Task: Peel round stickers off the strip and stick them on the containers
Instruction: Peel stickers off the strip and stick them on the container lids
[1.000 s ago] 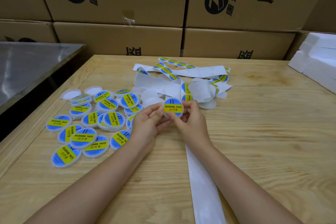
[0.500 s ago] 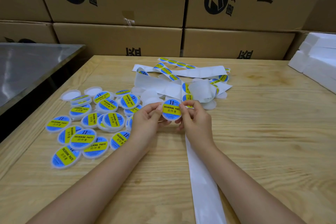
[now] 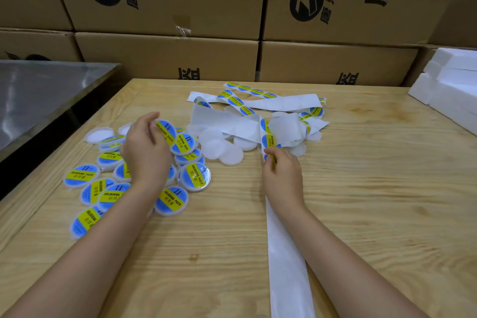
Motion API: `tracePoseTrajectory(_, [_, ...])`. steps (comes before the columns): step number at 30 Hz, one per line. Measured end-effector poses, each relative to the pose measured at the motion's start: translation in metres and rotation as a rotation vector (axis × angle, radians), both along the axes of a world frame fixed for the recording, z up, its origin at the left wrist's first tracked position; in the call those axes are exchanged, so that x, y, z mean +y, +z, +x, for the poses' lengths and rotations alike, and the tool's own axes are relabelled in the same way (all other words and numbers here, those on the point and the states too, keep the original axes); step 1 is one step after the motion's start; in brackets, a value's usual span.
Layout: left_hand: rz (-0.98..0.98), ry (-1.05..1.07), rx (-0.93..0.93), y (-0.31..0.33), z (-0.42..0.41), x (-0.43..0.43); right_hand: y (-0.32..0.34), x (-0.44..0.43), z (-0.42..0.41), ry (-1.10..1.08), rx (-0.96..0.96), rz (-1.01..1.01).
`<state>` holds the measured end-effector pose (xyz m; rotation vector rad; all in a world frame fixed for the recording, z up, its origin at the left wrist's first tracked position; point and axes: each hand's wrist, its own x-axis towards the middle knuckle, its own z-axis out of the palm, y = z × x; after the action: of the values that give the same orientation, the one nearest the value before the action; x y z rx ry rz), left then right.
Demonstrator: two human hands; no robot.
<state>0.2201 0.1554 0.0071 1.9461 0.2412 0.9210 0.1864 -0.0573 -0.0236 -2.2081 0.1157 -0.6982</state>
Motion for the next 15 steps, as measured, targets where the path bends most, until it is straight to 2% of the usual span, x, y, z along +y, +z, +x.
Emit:
tracePoseTrajectory(4, [0.217,0.131,0.234,-0.006,0.005,0.014,-0.001,-0.002,0.001,-0.02,0.204,0.075])
tracePoseTrajectory(9, [0.424,0.138,0.372,-0.015,0.005,0.017,0.002,-0.009,0.002,0.01,0.336,-0.049])
tracePoseTrajectory(12, [0.526,0.158,0.382,-0.019,0.005,0.017,0.004,-0.014,0.002,0.05,0.352,-0.084])
tracePoseTrajectory(15, [0.608,0.135,0.219,-0.013,0.001,0.011,0.006,-0.016,0.002,0.065,0.306,-0.061])
